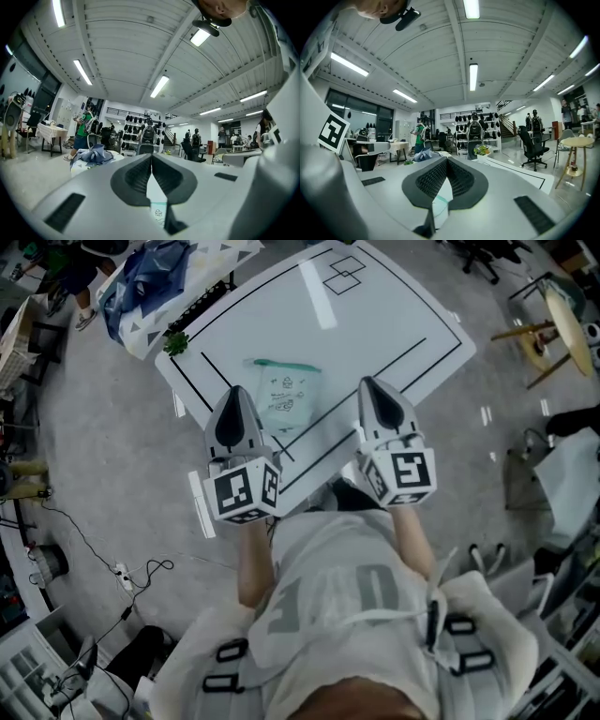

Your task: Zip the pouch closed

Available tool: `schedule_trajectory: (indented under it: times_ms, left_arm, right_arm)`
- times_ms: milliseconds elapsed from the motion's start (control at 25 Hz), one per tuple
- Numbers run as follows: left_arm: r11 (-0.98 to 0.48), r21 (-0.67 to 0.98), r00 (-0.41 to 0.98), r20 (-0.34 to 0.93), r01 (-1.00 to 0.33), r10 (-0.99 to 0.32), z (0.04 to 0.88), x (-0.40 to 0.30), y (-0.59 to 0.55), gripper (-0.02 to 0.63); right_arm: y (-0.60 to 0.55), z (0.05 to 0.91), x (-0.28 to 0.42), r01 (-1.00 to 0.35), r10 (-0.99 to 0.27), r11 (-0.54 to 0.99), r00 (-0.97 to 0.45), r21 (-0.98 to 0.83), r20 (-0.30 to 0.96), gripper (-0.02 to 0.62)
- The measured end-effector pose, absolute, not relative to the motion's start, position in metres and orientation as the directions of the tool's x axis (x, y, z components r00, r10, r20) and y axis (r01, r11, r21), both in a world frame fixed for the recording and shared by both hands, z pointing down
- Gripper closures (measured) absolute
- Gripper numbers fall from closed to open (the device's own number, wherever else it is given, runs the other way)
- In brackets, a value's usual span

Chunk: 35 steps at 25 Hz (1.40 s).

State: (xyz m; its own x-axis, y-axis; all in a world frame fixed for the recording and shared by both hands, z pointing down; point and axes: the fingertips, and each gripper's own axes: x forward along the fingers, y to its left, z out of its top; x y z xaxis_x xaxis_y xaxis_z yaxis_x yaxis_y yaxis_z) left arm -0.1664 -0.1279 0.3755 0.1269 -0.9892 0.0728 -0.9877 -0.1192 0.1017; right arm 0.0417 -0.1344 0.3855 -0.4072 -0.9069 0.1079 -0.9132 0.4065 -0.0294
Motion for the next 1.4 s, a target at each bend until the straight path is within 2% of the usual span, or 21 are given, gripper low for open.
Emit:
schedule_trajectory:
  times_ms: [240,560,600,640,680,720,840,1120,1400]
  left_arm:
    - [-0.071,0.105,0.078,0.072,-0.992,-0.994,0.375,-0.169,-0.136,0.597]
    - [-0.075,0.122,0.085,0.076,-0.990,-0.993,0.374,-0.166,-0.143,0.595]
    - [-0.082,0.118,0.091,0.078,-0.990,-0.993,0.375,-0.165,-0.143,0.576]
    - [-0.094,0.117,0.104,0.080,-0.989,-0.991,0.377,-0.164,-0.144,0.518]
    - [-0.107,0.121,0.118,0.082,-0.987,-0.990,0.378,-0.162,-0.144,0.462]
    - [-0.117,0.126,0.128,0.084,-0.985,-0.988,0.380,-0.161,-0.145,0.429]
    - [-0.121,0.128,0.134,0.103,-0.984,-0.986,0.387,-0.162,-0.145,0.375]
    - [-0.097,0.088,0.109,0.145,-0.991,-0.983,0.401,-0.181,-0.158,0.367]
    - [-0.138,-0.044,0.119,0.296,-0.989,-0.948,0.449,-0.201,-0.203,0.368]
  right_arm:
    - [-0.149,0.386,0.041,-0.897,-0.891,0.441,-0.443,-0.043,0.105,0.588]
    - [-0.168,0.387,0.037,-0.872,-0.866,0.485,-0.489,-0.060,0.107,0.586]
    - [-0.169,0.389,0.035,-0.864,-0.857,0.498,-0.503,-0.069,0.112,0.583]
    - [-0.170,0.392,0.033,-0.856,-0.847,0.511,-0.517,-0.083,0.119,0.566]
    - [-0.171,0.396,0.031,-0.848,-0.838,0.521,-0.530,-0.103,0.127,0.471]
    - [-0.172,0.399,0.030,-0.841,-0.831,0.526,-0.539,-0.124,0.134,0.413]
    - [-0.174,0.405,0.028,-0.835,-0.824,0.529,-0.548,-0.154,0.143,0.346]
    - [-0.174,0.408,0.025,-0.826,-0.815,0.531,-0.559,-0.190,0.151,0.339]
    - [-0.178,0.415,0.024,-0.825,-0.810,0.533,-0.562,-0.188,0.168,0.339]
